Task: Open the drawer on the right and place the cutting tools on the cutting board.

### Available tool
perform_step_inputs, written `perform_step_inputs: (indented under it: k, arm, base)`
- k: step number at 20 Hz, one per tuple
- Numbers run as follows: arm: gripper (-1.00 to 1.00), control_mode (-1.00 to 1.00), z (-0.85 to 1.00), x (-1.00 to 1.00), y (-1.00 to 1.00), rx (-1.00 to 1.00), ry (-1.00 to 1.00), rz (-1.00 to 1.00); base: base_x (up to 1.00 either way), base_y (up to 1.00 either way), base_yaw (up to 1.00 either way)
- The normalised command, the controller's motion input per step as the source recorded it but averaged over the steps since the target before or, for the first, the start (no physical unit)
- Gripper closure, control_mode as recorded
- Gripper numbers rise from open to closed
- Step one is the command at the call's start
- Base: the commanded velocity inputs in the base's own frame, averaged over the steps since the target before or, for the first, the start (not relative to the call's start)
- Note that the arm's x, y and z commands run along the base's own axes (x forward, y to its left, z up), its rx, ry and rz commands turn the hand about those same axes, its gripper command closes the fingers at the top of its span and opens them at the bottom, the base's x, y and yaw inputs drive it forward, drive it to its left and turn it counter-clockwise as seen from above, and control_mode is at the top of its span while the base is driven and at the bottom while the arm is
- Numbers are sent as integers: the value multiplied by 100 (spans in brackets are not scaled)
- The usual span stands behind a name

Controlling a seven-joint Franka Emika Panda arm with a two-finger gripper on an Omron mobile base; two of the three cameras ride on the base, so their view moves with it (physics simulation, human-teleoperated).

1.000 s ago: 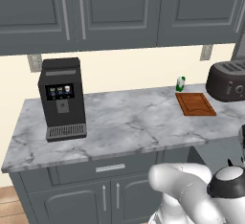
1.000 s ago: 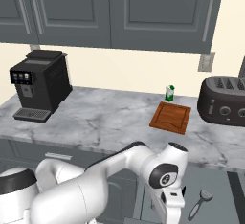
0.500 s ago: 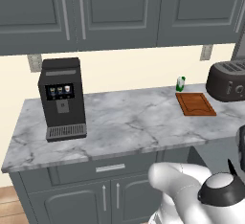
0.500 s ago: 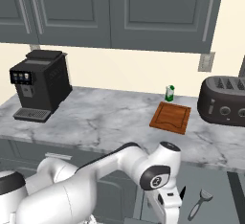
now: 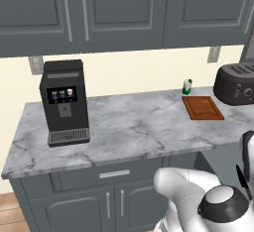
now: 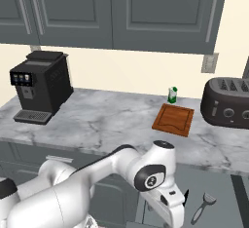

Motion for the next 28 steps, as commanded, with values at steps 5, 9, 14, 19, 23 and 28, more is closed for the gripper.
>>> perform_step_inputs:
  k: [5, 9, 14, 19, 23, 28]
  arm:
    - [-100, -100, 2, 0, 0, 0, 0, 13]
    - [-100, -100, 0, 6, 0, 0, 0, 13]
    - [-100, -100, 0, 6, 0, 0, 0, 13]
    - [-100, -100, 0, 9, 0, 0, 0, 10]
    - [-100, -100, 0, 8, 0, 0, 0, 7]
    - [-100, -100, 0, 3, -2, 0, 0, 6]
  base:
    - [0, 0, 0]
    - [0, 0, 0]
    - [0, 0, 0]
    - [0, 0, 0]
    - [0, 0, 0]
    - [0, 0, 0]
